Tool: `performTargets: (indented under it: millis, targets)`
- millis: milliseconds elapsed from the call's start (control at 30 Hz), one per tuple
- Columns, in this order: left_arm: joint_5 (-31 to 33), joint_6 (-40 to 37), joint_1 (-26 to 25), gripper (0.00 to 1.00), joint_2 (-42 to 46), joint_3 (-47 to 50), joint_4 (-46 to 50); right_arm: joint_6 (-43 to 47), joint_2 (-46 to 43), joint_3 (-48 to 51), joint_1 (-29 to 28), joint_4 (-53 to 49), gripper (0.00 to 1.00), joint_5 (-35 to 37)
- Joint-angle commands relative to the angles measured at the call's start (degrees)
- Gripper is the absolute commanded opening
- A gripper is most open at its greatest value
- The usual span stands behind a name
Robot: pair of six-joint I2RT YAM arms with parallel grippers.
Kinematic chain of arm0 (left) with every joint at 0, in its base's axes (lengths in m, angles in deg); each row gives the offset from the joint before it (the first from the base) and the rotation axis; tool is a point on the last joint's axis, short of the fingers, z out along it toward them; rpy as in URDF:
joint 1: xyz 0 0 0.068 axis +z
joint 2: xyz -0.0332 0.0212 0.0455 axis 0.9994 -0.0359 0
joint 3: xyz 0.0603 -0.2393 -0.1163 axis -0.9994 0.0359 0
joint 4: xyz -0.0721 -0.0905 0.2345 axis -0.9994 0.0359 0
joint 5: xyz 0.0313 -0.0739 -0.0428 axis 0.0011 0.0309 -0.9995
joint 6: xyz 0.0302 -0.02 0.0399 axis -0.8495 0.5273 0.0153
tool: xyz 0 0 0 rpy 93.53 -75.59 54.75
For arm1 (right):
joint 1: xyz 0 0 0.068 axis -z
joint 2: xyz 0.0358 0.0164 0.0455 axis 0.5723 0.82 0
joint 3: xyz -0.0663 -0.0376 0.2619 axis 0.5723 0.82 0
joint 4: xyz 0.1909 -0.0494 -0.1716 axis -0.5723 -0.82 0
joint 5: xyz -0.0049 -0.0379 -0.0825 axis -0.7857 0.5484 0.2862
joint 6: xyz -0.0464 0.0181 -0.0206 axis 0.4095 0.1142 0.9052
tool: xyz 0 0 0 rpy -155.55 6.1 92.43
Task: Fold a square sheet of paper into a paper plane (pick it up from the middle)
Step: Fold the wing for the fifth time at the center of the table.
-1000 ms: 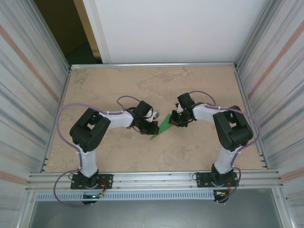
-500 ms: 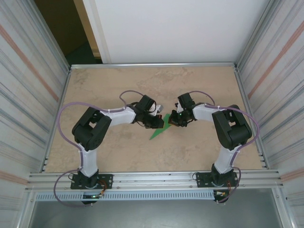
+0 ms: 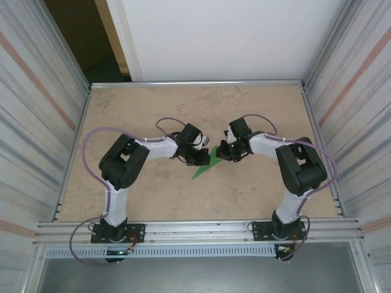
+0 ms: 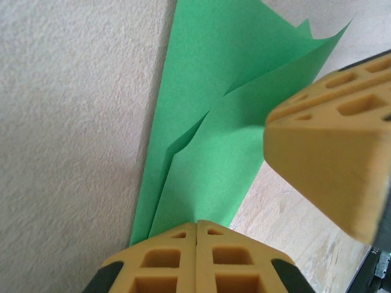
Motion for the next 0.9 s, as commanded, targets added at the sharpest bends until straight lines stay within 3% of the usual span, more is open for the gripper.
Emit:
performTargets:
  millis: [0, 300, 667, 867]
  targets:
    - [3.75, 0.16, -0.07, 0.00, -0.88, 1.47, 3.20, 2.40, -0.78, -0.08, -2.43, 1.29, 0.09, -0.65]
    - [4.46, 0.03, 0.28, 0.00, -0.98, 2.36, 4.42, 0.87, 2.58, 1.54, -0.26, 2.98, 0.07, 0.43]
    - [3.86, -0.19, 0.90, 0.00, -0.44, 4.27, 4.19, 2.12, 6.20, 2.58, 11.88, 7.96, 0.07, -0.55]
    - [0.73, -0.33, 1.16, 0.00, -0.20, 2.77, 3.81, 2.38, 5.28, 4.00, 14.12, 13.69, 0.07, -1.21]
